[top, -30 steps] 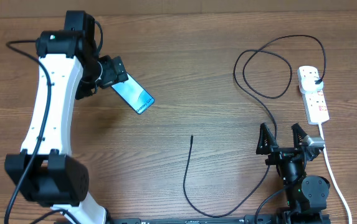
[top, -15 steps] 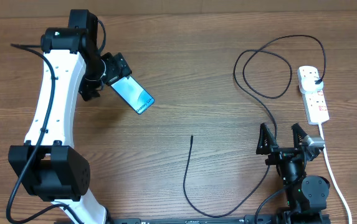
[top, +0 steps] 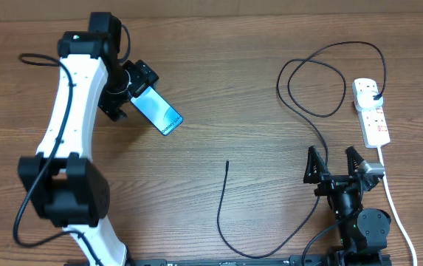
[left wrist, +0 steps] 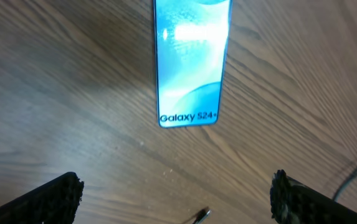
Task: Plug charger to phone and switch on socket
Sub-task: 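Close the left gripper on the phone's bottom edge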
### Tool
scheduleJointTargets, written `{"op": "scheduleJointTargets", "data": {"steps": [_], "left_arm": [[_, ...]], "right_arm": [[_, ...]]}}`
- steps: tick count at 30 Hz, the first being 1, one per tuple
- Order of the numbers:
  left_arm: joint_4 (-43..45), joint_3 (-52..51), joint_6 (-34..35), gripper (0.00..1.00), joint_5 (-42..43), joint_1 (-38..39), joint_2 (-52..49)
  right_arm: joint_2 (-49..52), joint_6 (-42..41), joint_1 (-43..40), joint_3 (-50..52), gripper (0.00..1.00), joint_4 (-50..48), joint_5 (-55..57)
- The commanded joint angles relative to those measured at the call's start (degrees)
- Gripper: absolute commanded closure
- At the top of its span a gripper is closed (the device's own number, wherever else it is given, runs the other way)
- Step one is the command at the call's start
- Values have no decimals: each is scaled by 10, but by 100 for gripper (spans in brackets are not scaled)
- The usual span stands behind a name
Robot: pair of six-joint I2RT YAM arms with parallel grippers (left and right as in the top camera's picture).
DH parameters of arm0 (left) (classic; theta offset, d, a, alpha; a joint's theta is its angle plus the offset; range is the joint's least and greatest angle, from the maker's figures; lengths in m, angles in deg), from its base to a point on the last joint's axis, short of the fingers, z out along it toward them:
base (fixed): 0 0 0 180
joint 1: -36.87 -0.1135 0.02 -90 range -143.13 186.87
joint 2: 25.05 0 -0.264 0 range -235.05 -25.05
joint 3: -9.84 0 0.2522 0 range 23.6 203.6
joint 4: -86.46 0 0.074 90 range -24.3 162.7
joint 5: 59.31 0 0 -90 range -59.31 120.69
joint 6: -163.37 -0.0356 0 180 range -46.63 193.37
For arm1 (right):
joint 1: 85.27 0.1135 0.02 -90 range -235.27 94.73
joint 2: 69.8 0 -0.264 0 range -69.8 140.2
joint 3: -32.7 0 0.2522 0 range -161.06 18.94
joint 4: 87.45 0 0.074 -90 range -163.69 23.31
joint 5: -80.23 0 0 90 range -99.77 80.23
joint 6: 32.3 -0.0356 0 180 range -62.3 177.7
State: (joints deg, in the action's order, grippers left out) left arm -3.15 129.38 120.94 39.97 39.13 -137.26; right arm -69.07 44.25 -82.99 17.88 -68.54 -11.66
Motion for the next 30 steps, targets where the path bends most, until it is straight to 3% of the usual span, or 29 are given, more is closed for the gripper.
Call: {"op": "scheduleJointTargets", "data": {"steps": [1, 18, 30], "left_arm": [[9, 13, 14, 0, 13, 3, -45], [47, 13, 18, 0, -7, 11, -159], [87, 13, 25, 0, -48, 39, -170]], "right_arm": [[-6, 4, 3, 6, 0, -3, 7], [-6, 4, 3, 6, 0, -3, 7], [-6, 4, 3, 6, 0, -3, 8]]}}
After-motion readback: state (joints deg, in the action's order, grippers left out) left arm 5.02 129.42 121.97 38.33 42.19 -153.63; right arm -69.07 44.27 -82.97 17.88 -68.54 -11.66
